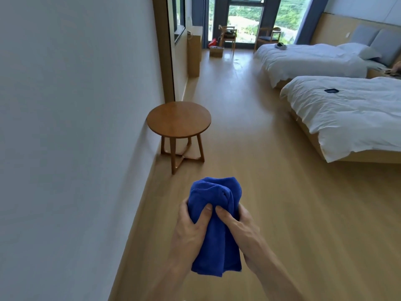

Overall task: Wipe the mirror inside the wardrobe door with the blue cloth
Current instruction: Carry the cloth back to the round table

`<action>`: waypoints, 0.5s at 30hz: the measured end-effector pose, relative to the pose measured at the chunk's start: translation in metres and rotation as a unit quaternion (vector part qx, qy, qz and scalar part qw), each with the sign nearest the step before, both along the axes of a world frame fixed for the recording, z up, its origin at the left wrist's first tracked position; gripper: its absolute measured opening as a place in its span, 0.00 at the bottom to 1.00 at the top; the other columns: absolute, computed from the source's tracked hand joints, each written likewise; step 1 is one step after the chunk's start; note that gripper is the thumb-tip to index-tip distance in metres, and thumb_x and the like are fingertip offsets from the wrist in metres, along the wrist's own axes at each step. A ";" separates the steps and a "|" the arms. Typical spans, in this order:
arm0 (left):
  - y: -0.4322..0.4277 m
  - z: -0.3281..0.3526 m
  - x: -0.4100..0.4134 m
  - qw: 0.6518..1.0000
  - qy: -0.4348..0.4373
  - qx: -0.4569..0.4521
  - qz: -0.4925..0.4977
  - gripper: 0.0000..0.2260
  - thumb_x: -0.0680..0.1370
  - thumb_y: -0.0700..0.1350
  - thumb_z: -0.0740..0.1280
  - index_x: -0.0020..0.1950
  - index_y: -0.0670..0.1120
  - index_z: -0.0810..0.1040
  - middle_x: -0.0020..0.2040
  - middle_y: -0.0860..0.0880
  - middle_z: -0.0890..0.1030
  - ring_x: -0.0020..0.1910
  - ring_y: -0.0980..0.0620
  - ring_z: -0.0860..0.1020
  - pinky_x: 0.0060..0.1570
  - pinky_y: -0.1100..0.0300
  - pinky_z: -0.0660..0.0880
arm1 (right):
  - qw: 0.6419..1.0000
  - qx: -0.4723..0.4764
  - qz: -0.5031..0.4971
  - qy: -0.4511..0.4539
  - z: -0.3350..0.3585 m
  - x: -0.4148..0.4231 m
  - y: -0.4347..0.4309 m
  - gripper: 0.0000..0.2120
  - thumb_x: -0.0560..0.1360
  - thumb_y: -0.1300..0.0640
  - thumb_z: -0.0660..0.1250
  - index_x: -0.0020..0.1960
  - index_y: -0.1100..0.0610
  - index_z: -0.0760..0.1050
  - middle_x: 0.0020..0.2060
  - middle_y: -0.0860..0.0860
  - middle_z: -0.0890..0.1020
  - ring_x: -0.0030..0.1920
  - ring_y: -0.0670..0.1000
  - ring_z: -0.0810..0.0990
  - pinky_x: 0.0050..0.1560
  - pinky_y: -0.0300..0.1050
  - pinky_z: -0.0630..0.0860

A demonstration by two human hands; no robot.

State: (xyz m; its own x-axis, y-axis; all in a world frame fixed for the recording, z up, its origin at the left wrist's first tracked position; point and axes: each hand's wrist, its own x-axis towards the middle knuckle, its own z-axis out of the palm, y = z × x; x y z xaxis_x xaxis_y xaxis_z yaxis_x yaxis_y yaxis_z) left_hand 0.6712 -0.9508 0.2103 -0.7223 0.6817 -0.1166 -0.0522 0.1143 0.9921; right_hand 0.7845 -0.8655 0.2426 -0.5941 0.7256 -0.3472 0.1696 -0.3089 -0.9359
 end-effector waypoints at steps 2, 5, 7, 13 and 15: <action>0.026 -0.001 -0.026 1.000 0.003 0.003 -0.007 0.33 0.66 0.73 0.67 0.64 0.54 0.74 0.53 0.55 0.84 0.49 0.60 0.84 0.43 0.69 0.79 | 1.000 0.004 -0.008 -0.006 0.001 -0.024 0.024 0.13 0.73 0.42 0.73 0.57 0.42 0.78 0.50 0.41 0.86 0.50 0.43 0.85 0.58 0.50 0.81; 0.063 0.000 -0.060 1.000 -0.013 0.010 -0.019 0.32 0.66 0.73 0.68 0.64 0.56 0.74 0.53 0.56 0.85 0.50 0.58 0.84 0.44 0.64 0.81 | 1.000 0.003 -0.015 -0.002 0.003 -0.056 0.059 0.13 0.74 0.42 0.73 0.57 0.42 0.78 0.51 0.43 0.86 0.52 0.46 0.85 0.58 0.52 0.81; 0.084 0.000 -0.078 0.999 -0.015 0.015 -0.027 0.31 0.67 0.72 0.69 0.63 0.57 0.73 0.51 0.59 0.84 0.49 0.59 0.84 0.43 0.67 0.80 | 1.000 0.005 -0.018 0.002 0.004 -0.073 0.080 0.14 0.74 0.43 0.73 0.57 0.42 0.78 0.51 0.43 0.86 0.52 0.46 0.85 0.58 0.52 0.81; 0.153 -0.007 -0.122 1.000 -0.007 0.003 -0.017 0.27 0.72 0.69 0.69 0.65 0.57 0.72 0.54 0.57 0.83 0.49 0.63 0.83 0.41 0.72 0.77 | 1.000 0.011 -0.018 -0.001 -0.004 -0.119 0.152 0.14 0.74 0.44 0.73 0.58 0.45 0.78 0.51 0.46 0.86 0.53 0.49 0.85 0.58 0.55 0.81; 0.178 -0.012 -0.134 1.000 -0.003 -0.005 -0.010 0.26 0.72 0.66 0.68 0.65 0.56 0.71 0.55 0.56 0.82 0.49 0.65 0.82 0.41 0.73 0.77 | 1.000 0.009 -0.009 0.002 -0.009 -0.132 0.178 0.12 0.74 0.44 0.73 0.57 0.44 0.79 0.51 0.46 0.86 0.52 0.49 0.85 0.58 0.55 0.81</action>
